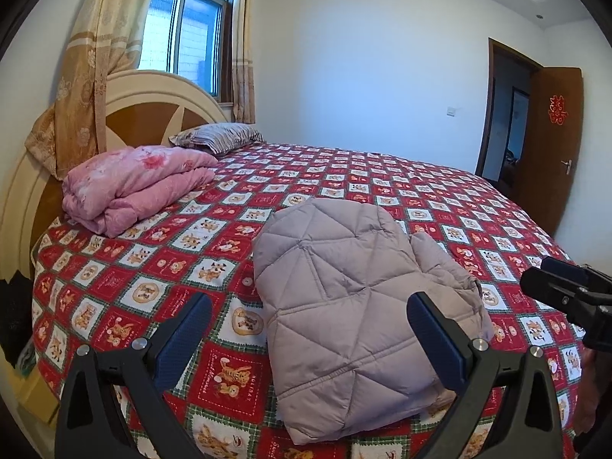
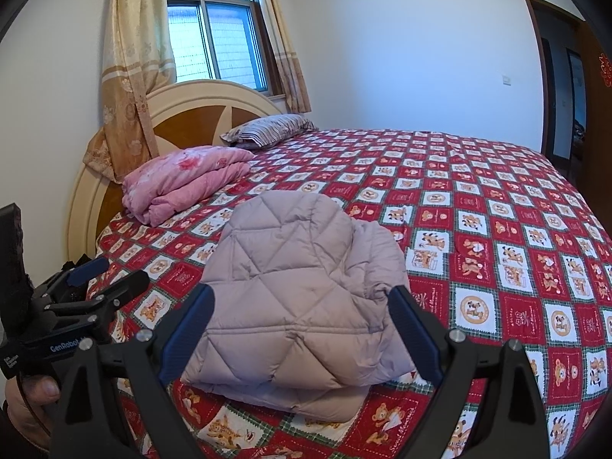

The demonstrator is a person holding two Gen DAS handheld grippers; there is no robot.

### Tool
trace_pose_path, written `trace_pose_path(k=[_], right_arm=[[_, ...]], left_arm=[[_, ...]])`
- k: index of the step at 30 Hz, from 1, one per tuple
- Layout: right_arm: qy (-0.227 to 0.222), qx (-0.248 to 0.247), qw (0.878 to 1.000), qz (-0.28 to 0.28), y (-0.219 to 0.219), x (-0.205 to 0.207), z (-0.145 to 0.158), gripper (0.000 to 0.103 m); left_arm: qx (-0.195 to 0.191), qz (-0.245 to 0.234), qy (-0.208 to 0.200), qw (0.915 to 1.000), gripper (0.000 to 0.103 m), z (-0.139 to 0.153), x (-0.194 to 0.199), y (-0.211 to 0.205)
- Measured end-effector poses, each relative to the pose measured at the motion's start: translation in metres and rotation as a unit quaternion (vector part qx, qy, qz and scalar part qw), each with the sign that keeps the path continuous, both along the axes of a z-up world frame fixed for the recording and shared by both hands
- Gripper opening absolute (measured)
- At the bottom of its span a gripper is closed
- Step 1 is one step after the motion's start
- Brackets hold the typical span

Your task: Fold large clothes

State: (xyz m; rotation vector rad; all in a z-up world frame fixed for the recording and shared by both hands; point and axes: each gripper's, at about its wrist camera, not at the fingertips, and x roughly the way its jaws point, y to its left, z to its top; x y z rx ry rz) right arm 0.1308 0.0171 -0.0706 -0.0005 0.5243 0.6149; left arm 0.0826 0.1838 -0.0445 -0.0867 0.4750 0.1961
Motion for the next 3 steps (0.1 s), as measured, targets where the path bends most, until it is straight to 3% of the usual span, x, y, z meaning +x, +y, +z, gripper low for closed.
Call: trace_pose_path(k=[3], right_arm=[[-0.001,0.0,1.0,0.0,-0.0002,-0.0005,0.0001,0.094]], left_arm=[[0.006,-0.004,-0.005,1.0,0.102,0.001,-0.0009,-0.0034]])
